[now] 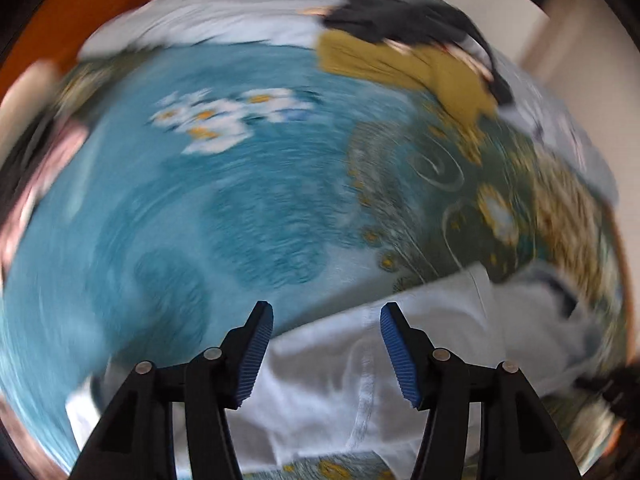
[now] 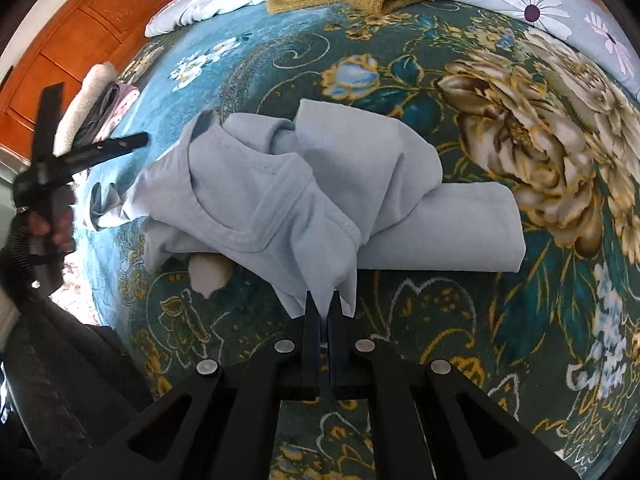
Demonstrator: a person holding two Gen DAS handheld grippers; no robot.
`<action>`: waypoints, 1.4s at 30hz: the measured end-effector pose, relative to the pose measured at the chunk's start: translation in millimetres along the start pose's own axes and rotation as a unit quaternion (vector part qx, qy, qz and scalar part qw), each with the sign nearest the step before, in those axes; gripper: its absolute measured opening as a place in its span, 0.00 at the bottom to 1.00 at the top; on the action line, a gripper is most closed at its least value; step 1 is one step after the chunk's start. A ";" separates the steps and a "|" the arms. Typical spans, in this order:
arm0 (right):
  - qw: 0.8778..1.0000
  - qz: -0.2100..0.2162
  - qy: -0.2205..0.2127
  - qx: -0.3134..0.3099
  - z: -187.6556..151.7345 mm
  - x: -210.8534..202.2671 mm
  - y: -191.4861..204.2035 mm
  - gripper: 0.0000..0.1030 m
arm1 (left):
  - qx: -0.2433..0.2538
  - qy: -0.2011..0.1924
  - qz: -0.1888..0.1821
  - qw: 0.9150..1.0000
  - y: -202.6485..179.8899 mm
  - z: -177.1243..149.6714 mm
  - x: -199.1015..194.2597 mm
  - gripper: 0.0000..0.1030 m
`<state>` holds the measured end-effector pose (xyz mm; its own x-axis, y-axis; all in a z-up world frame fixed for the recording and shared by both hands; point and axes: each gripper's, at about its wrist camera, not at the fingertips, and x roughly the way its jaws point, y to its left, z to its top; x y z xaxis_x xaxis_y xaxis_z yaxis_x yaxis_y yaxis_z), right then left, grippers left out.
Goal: Fold clothes
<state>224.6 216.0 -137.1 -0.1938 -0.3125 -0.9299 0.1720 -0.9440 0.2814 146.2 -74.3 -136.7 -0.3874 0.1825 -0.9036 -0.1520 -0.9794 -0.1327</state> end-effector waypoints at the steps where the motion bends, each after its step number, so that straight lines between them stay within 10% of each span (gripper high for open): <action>1: 1.000 0.001 0.000 0.000 1.3 -1.3 -0.4 0.02 | 0.023 0.004 -0.002 1.000 -5.4 1.3 5.3 0.58; 13: 1.000 -0.008 0.026 0.004 2.9 7.2 1.2 0.02 | 0.062 0.082 -0.083 0.991 -11.0 0.2 49.1 0.59; 18: 1.000 -0.012 0.024 0.007 6.5 5.4 1.3 0.02 | 0.067 0.083 -0.088 0.990 -13.1 -3.1 48.7 0.13; 24: 1.000 -0.012 0.003 0.005 15.5 -8.8 4.4 0.03 | 0.061 0.060 -0.089 0.992 -11.9 -1.9 33.9 0.07; 29: 0.999 0.004 -0.036 0.001 22.1 -29.5 8.8 0.36 | -0.024 -0.030 -0.056 0.998 19.6 17.3 -6.7 0.07; 35: 0.998 0.003 -0.055 0.007 33.7 -31.4 7.9 0.37 | -0.125 -0.094 0.039 0.987 70.2 17.7 -50.3 0.07; 42: 0.992 0.002 -0.089 -0.087 66.2 -25.5 47.1 0.37 | -0.162 -0.077 0.081 0.981 88.3 6.5 -51.8 0.07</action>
<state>173.7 172.5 -84.4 -0.3587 -0.3440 -0.8678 0.3348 -0.9152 0.2244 147.0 -169.8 -98.9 -0.5193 0.0095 -0.8545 0.2091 -0.9681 -0.1379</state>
